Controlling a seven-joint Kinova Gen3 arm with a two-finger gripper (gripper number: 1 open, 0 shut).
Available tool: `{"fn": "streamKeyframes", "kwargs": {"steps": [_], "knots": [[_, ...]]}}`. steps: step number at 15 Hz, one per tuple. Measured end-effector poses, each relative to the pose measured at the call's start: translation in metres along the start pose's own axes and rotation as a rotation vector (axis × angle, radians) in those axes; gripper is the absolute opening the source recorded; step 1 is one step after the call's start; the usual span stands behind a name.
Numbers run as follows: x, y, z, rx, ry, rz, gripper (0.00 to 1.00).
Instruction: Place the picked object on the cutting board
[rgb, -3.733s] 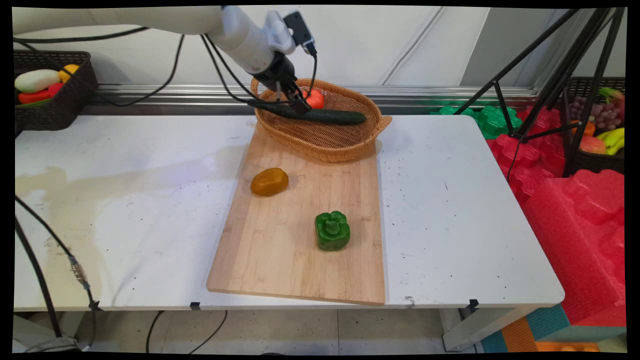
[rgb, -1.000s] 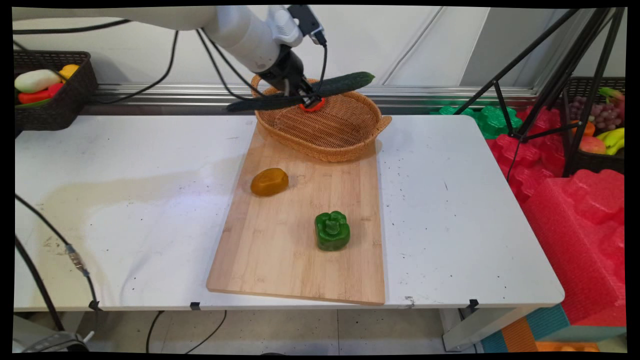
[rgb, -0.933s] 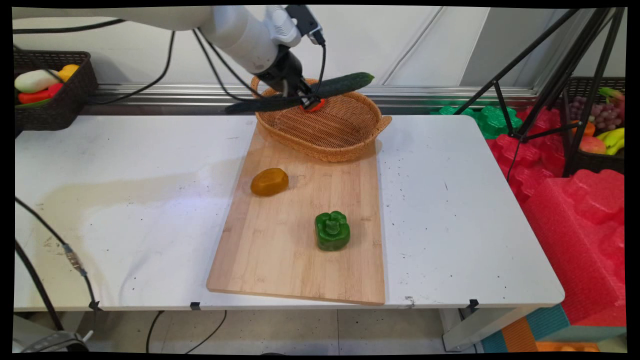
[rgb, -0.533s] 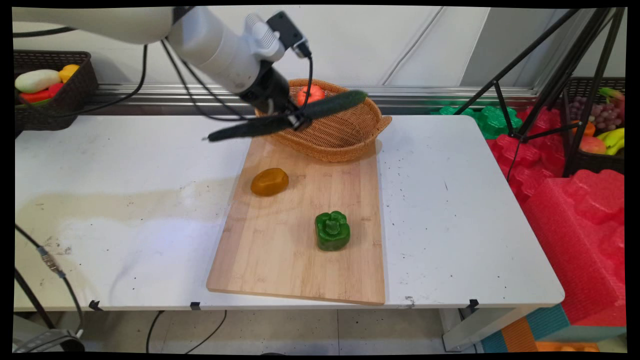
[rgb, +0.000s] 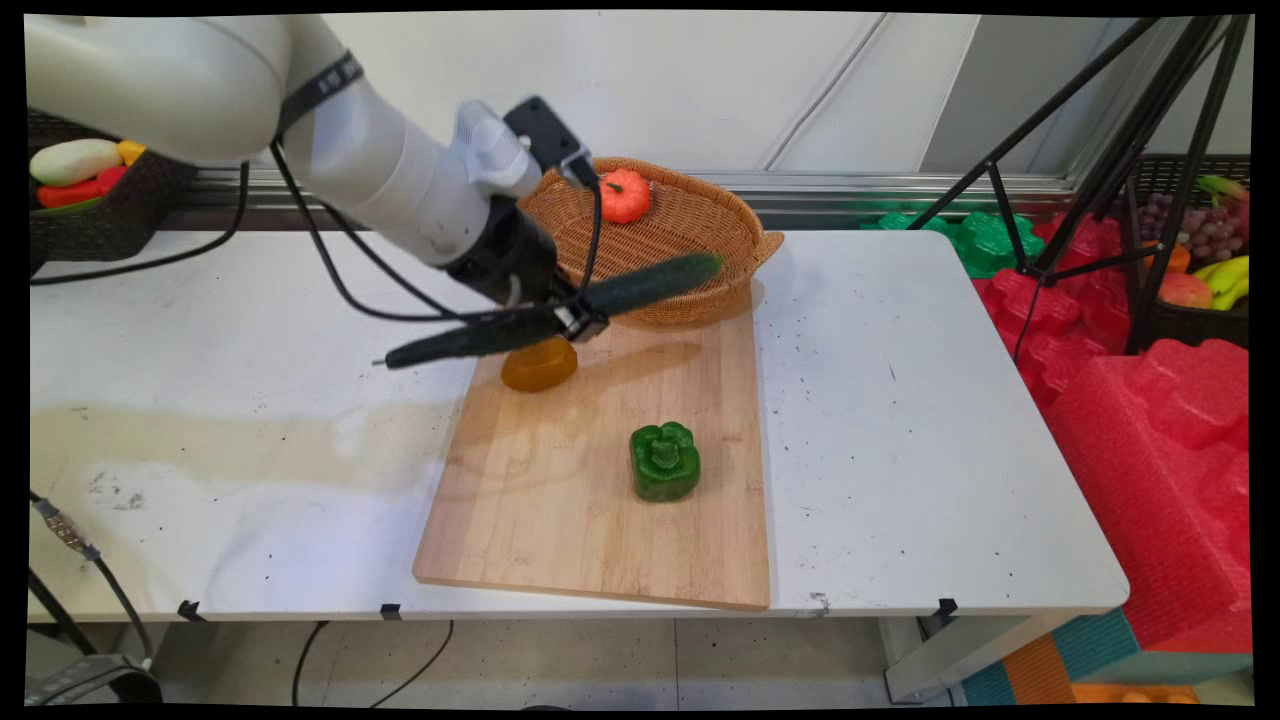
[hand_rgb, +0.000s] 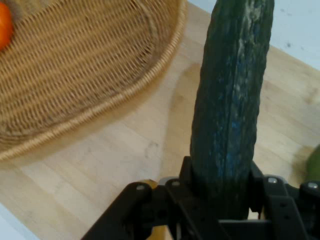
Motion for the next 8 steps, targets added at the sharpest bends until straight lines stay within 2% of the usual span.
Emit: {"fn": "streamKeyframes", "kwargs": {"steps": [8], "knots": [[-0.019, 0.021, 0.033, -0.037, -0.042, -0.029, 0.00]]}}
